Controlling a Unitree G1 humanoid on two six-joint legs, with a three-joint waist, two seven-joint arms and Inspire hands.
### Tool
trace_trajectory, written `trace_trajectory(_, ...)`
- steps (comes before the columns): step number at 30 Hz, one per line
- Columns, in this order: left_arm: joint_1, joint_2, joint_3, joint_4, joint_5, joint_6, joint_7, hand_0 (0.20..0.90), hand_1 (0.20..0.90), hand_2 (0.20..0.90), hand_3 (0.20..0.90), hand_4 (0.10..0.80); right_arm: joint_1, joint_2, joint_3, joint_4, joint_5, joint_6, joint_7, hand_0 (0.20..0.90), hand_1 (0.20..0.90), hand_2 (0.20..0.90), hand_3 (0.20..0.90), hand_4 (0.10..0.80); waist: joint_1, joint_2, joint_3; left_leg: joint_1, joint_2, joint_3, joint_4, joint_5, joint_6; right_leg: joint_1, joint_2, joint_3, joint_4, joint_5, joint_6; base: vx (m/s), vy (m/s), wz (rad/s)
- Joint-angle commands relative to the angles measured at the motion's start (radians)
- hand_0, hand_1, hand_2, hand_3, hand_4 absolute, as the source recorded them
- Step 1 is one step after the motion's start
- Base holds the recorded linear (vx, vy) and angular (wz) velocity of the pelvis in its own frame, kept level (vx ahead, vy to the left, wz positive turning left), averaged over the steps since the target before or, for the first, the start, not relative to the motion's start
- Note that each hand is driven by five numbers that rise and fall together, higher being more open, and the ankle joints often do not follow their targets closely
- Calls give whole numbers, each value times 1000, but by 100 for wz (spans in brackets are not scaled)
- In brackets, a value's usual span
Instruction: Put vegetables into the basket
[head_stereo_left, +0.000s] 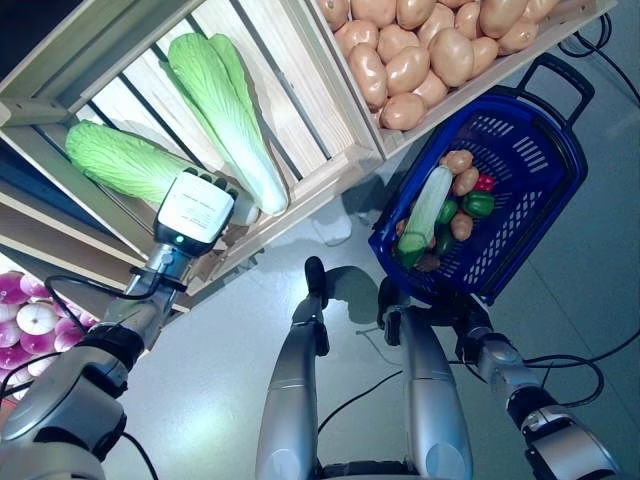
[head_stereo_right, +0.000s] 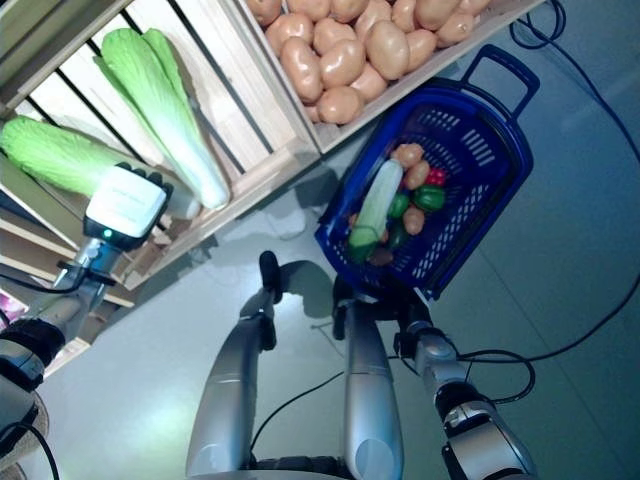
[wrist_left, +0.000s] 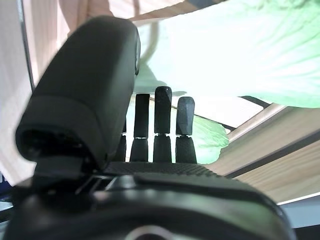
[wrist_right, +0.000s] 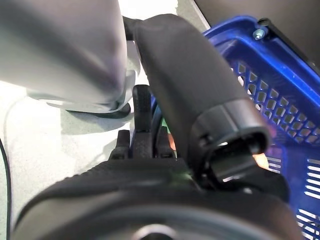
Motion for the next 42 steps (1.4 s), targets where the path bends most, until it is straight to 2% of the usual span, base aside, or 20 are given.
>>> trace_trajectory(1,-5,31,38,-41,-70,-41,17,300,300,300,300,400,24,-38,11,-10,44,-15,-45,900,900,900,900,800,6,16,-1,-25,0,11,168,-169,-43,52,24,18,-209,158,34,0,0,0)
trace_trajectory(10,1,64,91,-252,-221,-59,64,300,300,300,300,400,51,-23,10,-25,58,-30,-60,900,900,900,900,800,27,26,-1,-11,-8,2,157,-173,-42,70,19,10,-217,149,32,6,-29,2)
trace_trajectory(15,62,33,176,-353,-300,-59,114,300,300,300,300,400,72,1,5,-42,59,-41,-83,900,900,900,900,800,45,18,-1,36,-16,-5,120,-169,-45,127,22,-7,-259,150,37,1,-57,11)
trace_trajectory(17,88,10,216,-376,-303,-64,131,300,300,300,300,400,70,13,3,-41,58,-46,-94,900,900,900,900,800,52,14,-1,55,-20,-9,102,-160,-45,151,23,-14,-283,160,38,-14,-63,3)
trace_trajectory(22,123,-28,260,-400,-293,-77,150,300,300,300,300,400,65,28,-10,-29,59,-46,-105,900,900,900,900,800,69,9,-1,80,-24,-18,92,-159,-47,180,22,-30,-290,159,39,7,-58,5)
trace_trajectory(25,129,-32,264,-416,-304,-70,141,300,300,300,300,400,66,32,-9,-34,62,-42,-107,900,900,900,900,800,71,7,-1,86,-26,-20,94,-165,-47,188,23,-32,-288,153,38,3,-28,7)
trace_trajectory(33,151,-61,308,-443,-411,-112,169,300,300,300,300,400,73,44,-9,-16,62,-54,-99,900,900,900,900,800,79,9,-1,95,-26,-22,71,-153,-47,198,31,-41,-300,153,34,-8,-15,3)
trace_trajectory(37,154,-77,305,-444,-391,-85,130,300,300,300,300,400,68,49,-7,-17,62,-55,-107,900,900,900,900,800,81,7,-1,98,-25,-24,70,-154,-49,203,32,-46,-300,150,34,-2,-23,6)
trace_trajectory(42,138,-79,258,-414,-371,-31,75,300,300,300,300,400,43,46,-6,-10,60,-39,-109,900,900,900,900,800,76,8,-1,87,-21,-22,72,-152,-49,190,35,-43,-296,151,33,-1,-3,1)
